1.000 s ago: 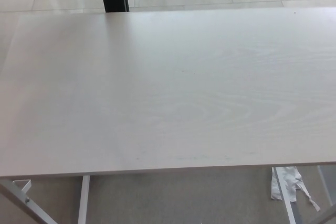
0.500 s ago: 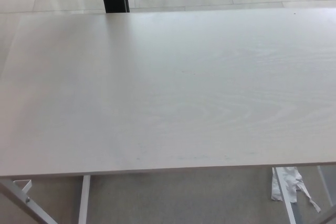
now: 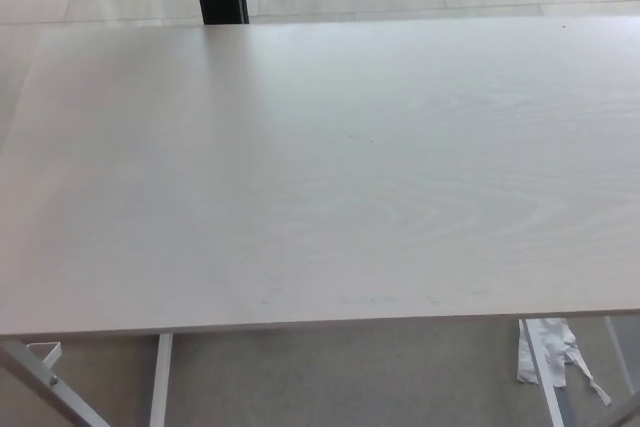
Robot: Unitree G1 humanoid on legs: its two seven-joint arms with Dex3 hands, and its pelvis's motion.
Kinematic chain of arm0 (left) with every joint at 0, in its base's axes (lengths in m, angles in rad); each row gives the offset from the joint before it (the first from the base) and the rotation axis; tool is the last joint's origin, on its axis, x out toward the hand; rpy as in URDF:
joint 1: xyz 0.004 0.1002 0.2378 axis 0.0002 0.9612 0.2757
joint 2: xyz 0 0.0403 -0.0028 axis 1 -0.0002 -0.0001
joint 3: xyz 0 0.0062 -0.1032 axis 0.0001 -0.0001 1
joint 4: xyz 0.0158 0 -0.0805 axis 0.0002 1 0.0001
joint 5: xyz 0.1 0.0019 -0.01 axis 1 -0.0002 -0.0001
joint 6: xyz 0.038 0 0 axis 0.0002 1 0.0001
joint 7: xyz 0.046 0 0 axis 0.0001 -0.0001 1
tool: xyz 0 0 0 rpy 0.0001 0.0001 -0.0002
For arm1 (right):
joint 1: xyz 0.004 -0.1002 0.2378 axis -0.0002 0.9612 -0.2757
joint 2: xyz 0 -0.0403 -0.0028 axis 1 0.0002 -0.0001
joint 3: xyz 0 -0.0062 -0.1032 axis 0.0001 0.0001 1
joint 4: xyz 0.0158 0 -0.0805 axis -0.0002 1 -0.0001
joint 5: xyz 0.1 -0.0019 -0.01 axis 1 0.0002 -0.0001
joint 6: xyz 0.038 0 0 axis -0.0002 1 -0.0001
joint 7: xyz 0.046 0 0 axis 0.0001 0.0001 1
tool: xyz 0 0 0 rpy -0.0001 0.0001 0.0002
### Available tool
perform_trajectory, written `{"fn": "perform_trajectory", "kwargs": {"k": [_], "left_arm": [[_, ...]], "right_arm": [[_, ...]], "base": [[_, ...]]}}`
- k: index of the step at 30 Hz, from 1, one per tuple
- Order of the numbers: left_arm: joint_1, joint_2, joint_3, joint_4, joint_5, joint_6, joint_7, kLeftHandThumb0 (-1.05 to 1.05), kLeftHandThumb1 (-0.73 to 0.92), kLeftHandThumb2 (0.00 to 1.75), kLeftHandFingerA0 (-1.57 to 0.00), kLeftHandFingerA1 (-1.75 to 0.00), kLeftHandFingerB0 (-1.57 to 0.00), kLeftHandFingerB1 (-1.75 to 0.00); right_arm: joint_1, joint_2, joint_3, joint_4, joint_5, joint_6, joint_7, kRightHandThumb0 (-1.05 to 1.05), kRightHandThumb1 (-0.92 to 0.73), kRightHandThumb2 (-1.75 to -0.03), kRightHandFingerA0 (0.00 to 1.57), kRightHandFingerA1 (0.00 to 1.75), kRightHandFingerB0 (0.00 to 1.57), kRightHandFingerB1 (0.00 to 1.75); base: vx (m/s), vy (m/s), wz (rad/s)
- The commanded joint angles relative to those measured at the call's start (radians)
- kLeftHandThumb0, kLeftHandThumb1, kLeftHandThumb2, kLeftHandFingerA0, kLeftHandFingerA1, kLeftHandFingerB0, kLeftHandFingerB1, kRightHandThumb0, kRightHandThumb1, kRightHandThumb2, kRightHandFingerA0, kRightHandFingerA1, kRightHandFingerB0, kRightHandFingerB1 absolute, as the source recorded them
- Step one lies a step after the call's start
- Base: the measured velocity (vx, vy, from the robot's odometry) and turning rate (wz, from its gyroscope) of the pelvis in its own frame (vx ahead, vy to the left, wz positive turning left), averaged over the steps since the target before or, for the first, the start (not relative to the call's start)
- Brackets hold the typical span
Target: The robot uses its right hand to pick up a cube kept in the middle of the desk infront of it and hands it to a person
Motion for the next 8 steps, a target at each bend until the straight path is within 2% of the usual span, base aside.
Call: {"fn": "perform_trajectory", "kwargs": {"k": [1,4,8], "left_arm": [[-0.006,0.032,-0.011,0.005,0.024,-0.004,0.014,-0.76,0.72,0.62,-0.51,-0.68,-0.56,-0.46],[-0.005,0.031,-0.012,0.001,0.025,0.011,0.024,-0.75,0.72,0.62,-0.51,-0.64,-0.56,-0.43],[0.001,0.014,-0.001,0.004,0.012,0.007,0.017,-0.76,0.72,0.62,-0.49,-0.69,-0.54,-0.47]], "right_arm": [[0.009,-0.07,0.112,0.028,0.017,-0.071,0.065,-0.35,-0.46,-1.0,0.05,0.54,0.0,0.49],[0.005,-0.082,0.144,0.039,0.041,-0.076,0.062,-0.35,-0.46,-1.0,0.05,0.54,0.0,0.49],[-0.005,-0.105,0.166,0.044,0.058,-0.077,0.065,-0.35,-0.46,-1.0,0.05,0.54,0.0,0.49]], "base": [[0.0,0.0,0.0],[0.0,0.0,0.0],[0.0,0.0,0.0]]}}
